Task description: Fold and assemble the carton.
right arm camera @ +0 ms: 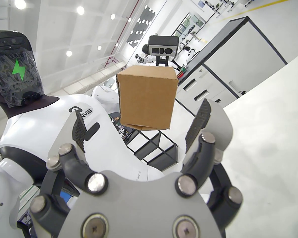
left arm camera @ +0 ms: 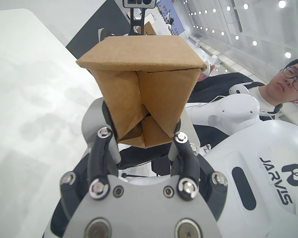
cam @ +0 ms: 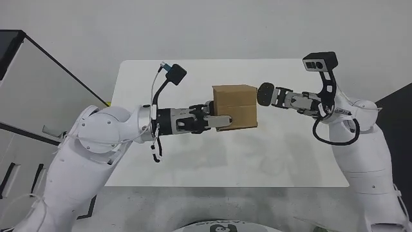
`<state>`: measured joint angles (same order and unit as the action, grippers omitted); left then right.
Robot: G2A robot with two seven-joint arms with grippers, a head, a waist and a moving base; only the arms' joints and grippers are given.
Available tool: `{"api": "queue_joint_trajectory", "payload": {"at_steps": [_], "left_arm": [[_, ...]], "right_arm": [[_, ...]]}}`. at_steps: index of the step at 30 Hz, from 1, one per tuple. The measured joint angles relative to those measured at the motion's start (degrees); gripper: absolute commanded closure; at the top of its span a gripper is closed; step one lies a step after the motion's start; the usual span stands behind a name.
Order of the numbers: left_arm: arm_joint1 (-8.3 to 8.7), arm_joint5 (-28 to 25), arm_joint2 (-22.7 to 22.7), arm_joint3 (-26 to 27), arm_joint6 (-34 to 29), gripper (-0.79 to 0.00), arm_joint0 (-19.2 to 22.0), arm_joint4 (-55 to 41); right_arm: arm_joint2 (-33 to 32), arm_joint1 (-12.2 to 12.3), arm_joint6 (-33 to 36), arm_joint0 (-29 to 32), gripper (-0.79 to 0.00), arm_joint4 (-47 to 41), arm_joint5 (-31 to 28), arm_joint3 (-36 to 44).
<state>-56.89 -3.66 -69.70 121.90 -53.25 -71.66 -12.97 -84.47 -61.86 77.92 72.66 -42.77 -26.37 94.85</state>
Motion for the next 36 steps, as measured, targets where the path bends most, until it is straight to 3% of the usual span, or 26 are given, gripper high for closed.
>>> {"api": "queue_joint_trajectory", "payload": {"at_steps": [6,12,20,29,36], "left_arm": [[-0.11,0.2,0.2,0.0,1.4,0.0,-0.7,-1.2],[-0.55,-0.4,0.0,-1.7,2.2,0.0,-1.4,-11.9],[-1.14,-0.5,0.7,-4.2,1.4,0.0,-0.4,-21.7],[-1.27,-0.2,0.9,-3.9,2.4,0.0,-0.7,-22.5],[-1.86,0.0,1.4,-4.1,2.0,0.0,-1.1,-32.0]], "right_arm": [[-0.3,0.0,-1.1,0.2,-0.785,1.4,-1.1,1.6],[-1.9,0.8,-6.9,1.7,-0.785,10.5,-6.9,8.4],[0.3,3.0,-17.1,2.8,-0.785,22.3,-17.1,11.4],[1.0,3.2,-17.4,2.8,-0.785,24.7,-17.4,12.8],[3.8,4.0,-26.9,3.0,-0.785,33.9,-26.9,12.5]]}}
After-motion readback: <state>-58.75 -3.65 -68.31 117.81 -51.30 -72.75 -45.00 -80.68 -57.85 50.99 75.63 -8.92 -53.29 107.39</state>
